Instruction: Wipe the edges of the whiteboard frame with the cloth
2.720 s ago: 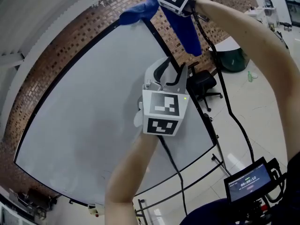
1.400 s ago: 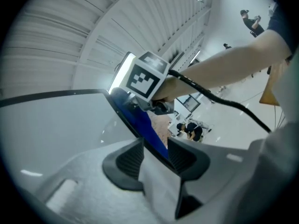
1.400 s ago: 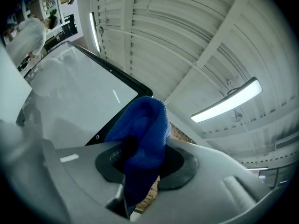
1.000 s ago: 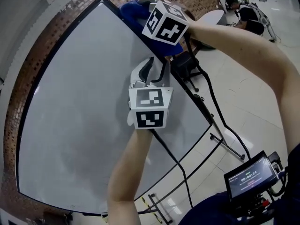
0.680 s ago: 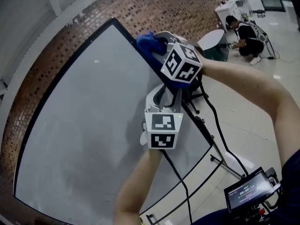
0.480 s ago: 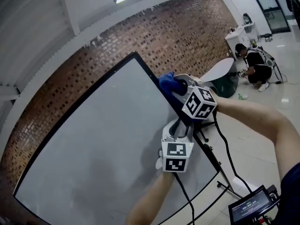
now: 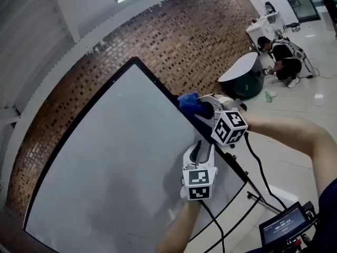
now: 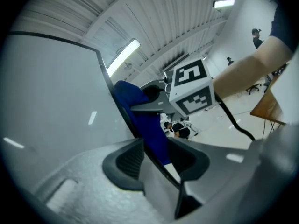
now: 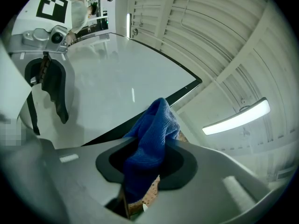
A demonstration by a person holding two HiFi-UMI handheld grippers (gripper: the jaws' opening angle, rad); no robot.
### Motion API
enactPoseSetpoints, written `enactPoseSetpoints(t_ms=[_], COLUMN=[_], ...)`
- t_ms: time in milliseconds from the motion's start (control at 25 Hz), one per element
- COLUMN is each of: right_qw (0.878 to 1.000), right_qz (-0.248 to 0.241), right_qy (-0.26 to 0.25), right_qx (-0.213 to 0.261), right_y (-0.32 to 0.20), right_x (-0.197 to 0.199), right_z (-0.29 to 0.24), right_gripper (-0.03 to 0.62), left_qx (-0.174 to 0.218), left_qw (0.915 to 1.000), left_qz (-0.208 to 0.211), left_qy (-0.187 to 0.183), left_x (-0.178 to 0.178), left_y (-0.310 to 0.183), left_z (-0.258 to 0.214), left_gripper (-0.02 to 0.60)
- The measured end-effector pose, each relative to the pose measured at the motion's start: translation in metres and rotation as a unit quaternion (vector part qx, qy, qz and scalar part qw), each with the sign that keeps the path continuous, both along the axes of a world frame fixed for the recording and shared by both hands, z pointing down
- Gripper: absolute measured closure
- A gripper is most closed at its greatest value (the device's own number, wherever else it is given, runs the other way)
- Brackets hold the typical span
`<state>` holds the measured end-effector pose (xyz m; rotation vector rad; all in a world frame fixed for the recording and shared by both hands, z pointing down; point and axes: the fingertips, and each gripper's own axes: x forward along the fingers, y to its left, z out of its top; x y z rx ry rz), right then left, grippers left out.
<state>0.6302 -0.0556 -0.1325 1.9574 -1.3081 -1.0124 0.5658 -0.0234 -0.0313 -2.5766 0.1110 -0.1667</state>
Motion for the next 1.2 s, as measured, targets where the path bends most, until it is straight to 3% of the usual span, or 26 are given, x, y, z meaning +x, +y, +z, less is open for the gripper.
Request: enactPoseSetpoints(t_ms=[200,360,640,880,1200], right_qw=[1.000,0.997,0.992,0.988,0.969], right_qz=[-0.023,-0.049,-0.079,-0.087,-0.106], right_qy=[-0.009,-0.051,-0.098,-0.128,-0.224], right_qx=[-0.011,-0.011,-0.008,-0.013,0.010], right_y=[0.002,0.003,0.007,0.017,0.028], right_x=[-0.008,-0.018,-0.037,-0.044,-0.044], right_z=[0.034,0.053,0.081,0.130,0.210], right_gripper=[0.474,0.474,0.474,0.474,0.474], left_qx=[-0.010,-0.018,0.007,-0.018,-0.033], left_qw=[0.9998,0.9991,0.9980,0.9965,0.9941], left_qz=[0.002,0.004,0.002,-0.005,-0.013], left_qy=[-0.018,-0.037,-0.063,-0.081,-0.102], left_x=[-0.008,-0.016,-0.028,-0.035,-0.039], left_y=[0.012,0.021,0.026,0.028,0.038], left_z=[0.035,0.061,0.089,0.129,0.201], left_gripper=[0.422,0.422,0.422,0.422,0.422])
